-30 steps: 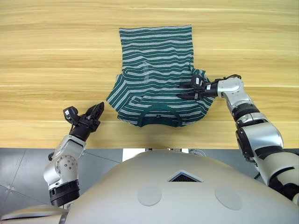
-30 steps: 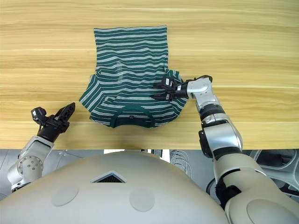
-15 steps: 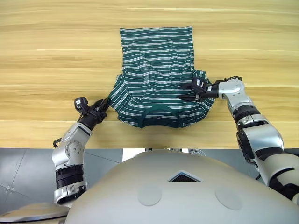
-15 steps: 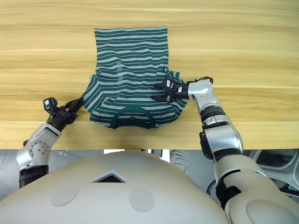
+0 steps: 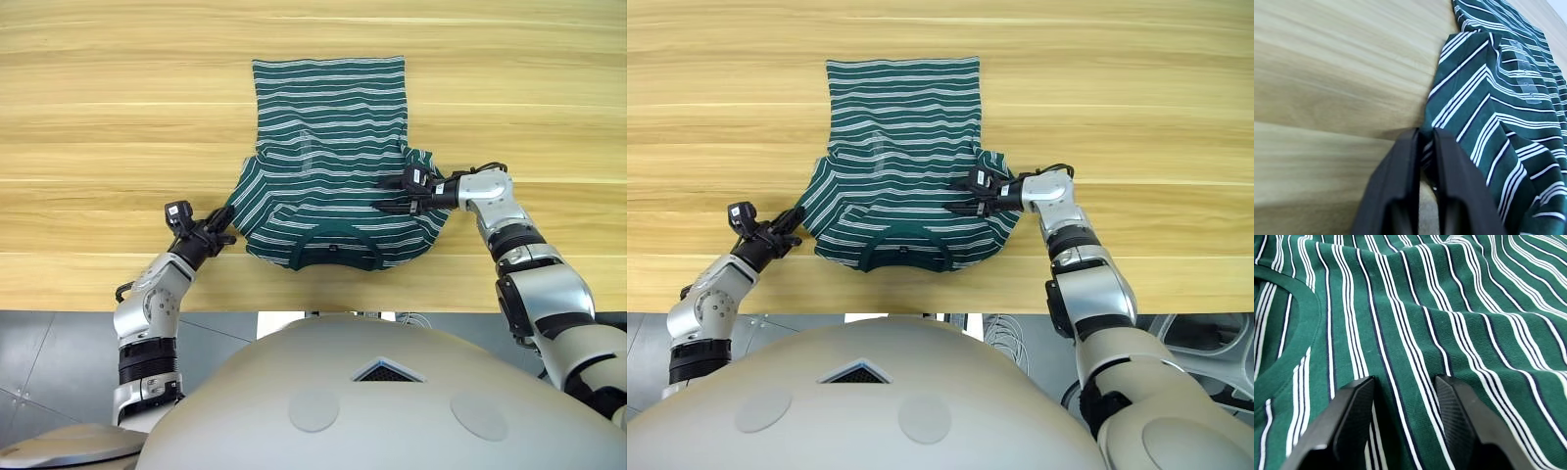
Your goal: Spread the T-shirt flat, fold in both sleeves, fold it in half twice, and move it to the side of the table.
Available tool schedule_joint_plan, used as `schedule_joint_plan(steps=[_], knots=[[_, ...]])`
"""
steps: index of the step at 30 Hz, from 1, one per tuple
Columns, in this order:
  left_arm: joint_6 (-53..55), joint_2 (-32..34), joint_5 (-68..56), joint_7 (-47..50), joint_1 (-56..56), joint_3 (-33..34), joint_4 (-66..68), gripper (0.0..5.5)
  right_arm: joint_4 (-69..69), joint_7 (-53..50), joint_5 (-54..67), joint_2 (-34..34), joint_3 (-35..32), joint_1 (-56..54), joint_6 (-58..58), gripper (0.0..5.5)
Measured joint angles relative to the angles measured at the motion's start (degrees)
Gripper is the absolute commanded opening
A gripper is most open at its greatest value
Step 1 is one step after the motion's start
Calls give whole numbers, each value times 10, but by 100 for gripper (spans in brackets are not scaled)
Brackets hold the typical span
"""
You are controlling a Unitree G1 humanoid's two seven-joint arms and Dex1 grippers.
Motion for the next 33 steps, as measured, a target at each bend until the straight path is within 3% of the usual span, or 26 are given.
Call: schedule_joint_plan(steps=[10,17,25,33], knots=[[-32,-2,21,2,-8,3,8,5,-1,7,0,2,-6,0,1,228],[-28,-3,17,13,11,46,-35,5,-1,9,1,3,-10,0,-1,228],[-10,-5,13,17,11,48,-89,5,3,9,1,3,-11,-1,-6,228],[50,-15,9,20,-15,-46,-163,5,8,7,0,5,-11,-4,-8,228]])
